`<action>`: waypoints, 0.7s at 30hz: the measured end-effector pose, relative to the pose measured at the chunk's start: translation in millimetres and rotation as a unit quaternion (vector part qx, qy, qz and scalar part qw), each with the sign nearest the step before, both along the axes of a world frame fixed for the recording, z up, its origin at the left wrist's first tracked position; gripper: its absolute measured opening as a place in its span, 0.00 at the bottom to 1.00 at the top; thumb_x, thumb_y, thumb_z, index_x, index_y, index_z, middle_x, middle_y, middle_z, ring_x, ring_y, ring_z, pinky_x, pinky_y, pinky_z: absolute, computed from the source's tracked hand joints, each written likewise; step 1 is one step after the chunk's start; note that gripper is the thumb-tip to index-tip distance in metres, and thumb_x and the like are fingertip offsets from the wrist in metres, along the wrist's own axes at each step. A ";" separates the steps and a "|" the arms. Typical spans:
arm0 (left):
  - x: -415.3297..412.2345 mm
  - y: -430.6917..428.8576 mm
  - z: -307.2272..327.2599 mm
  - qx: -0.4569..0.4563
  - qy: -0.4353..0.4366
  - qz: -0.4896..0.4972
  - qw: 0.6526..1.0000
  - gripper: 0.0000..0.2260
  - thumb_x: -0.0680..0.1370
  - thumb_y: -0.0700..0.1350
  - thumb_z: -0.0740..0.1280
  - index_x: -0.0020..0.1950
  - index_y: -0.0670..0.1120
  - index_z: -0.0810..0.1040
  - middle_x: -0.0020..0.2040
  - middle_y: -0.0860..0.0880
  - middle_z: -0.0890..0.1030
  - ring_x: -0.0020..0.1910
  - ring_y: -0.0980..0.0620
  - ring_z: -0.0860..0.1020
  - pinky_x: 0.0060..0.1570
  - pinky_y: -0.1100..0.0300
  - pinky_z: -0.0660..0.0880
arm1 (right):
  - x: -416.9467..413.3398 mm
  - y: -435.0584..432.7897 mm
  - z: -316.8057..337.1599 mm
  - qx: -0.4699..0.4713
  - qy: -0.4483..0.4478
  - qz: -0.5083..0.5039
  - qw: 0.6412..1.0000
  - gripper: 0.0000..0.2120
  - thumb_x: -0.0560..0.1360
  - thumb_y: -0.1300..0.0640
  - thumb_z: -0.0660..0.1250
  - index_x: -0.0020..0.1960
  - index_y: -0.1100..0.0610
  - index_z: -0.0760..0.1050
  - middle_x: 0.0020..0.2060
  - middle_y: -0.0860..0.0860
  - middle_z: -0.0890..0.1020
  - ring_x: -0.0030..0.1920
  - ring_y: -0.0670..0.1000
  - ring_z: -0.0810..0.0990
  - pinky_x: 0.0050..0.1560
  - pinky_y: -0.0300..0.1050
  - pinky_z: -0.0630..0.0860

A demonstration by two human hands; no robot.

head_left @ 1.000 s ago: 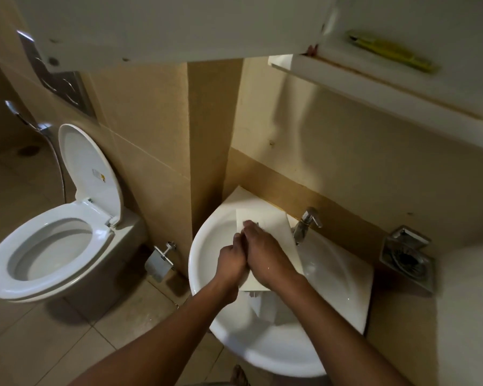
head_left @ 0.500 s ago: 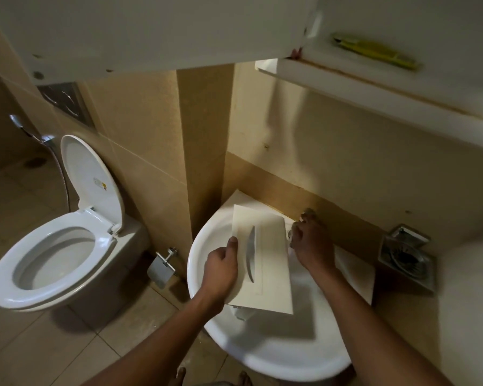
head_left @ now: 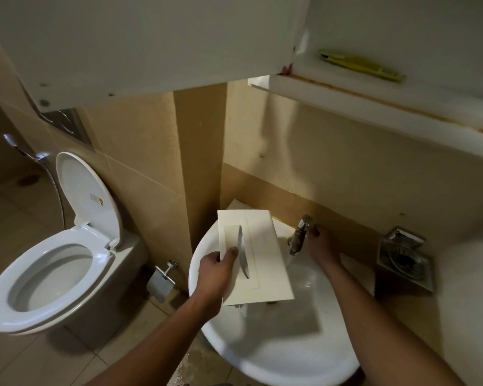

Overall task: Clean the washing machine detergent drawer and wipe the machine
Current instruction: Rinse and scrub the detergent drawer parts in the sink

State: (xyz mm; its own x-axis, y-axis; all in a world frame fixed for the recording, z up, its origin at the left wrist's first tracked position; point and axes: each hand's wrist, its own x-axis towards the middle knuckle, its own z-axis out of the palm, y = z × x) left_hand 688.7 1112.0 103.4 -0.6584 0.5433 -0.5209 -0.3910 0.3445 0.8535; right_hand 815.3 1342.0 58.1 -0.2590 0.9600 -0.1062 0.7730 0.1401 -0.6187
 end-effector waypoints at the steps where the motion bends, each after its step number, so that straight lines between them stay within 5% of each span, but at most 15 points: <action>1: -0.9 -0.5 -0.9 -0.001 -0.003 0.000 1.000 0.11 0.81 0.53 0.66 0.55 0.46 0.78 0.48 0.44 0.85 0.46 0.41 0.84 0.42 0.48 0.84 | -0.7 -2.0 0.4 0.007 -0.012 -0.005 1.000 0.15 0.83 0.56 0.57 0.50 0.64 0.79 0.52 0.65 0.82 0.52 0.64 0.79 0.43 0.46 0.65; 6: -4.5 -1.2 -2.9 0.003 -0.030 0.008 1.000 0.08 0.81 0.53 0.66 0.50 0.48 0.78 0.47 0.42 0.85 0.44 0.39 0.85 0.43 0.44 0.84 | -11.1 -8.2 13.3 0.032 -0.139 -0.039 0.989 0.15 0.81 0.56 0.58 0.54 0.63 0.81 0.54 0.62 0.83 0.56 0.63 0.81 0.45 0.45 0.70; 10: -4.8 -0.2 0.8 0.015 -0.049 0.011 0.999 0.07 0.82 0.52 0.66 0.49 0.49 0.77 0.48 0.42 0.85 0.46 0.39 0.85 0.48 0.42 0.83 | -34.6 -25.2 11.8 0.041 -0.145 -0.028 0.988 0.15 0.80 0.59 0.60 0.66 0.55 0.74 0.56 0.57 0.83 0.57 0.59 0.81 0.44 0.43 0.70; 15: -8.4 -0.4 5.0 0.031 -0.077 -0.004 0.997 0.08 0.82 0.50 0.66 0.54 0.46 0.77 0.51 0.42 0.84 0.49 0.39 0.84 0.53 0.41 0.82 | -19.3 -22.2 23.6 -0.031 -0.073 0.003 0.997 0.14 0.80 0.54 0.60 0.62 0.56 0.76 0.54 0.59 0.83 0.52 0.61 0.82 0.43 0.45 0.73; 18: -8.8 1.5 7.5 0.048 -0.096 -0.026 0.994 0.10 0.82 0.48 0.65 0.59 0.44 0.77 0.54 0.41 0.84 0.53 0.39 0.83 0.54 0.43 0.82 | 4.1 -46.3 48.6 -0.207 0.083 0.021 0.975 0.16 0.79 0.44 0.62 0.59 0.55 0.76 0.45 0.55 0.83 0.40 0.54 0.80 0.39 0.45 0.73; 21: -2.6 5.1 11.6 0.059 -0.119 -0.069 0.989 0.11 0.82 0.45 0.65 0.64 0.44 0.75 0.55 0.41 0.84 0.53 0.41 0.83 0.50 0.46 0.82 | 8.5 -70.4 71.4 -0.260 0.092 0.110 0.955 0.28 0.78 0.35 0.60 0.64 0.56 0.75 0.51 0.52 0.82 0.48 0.51 0.81 0.44 0.44 0.73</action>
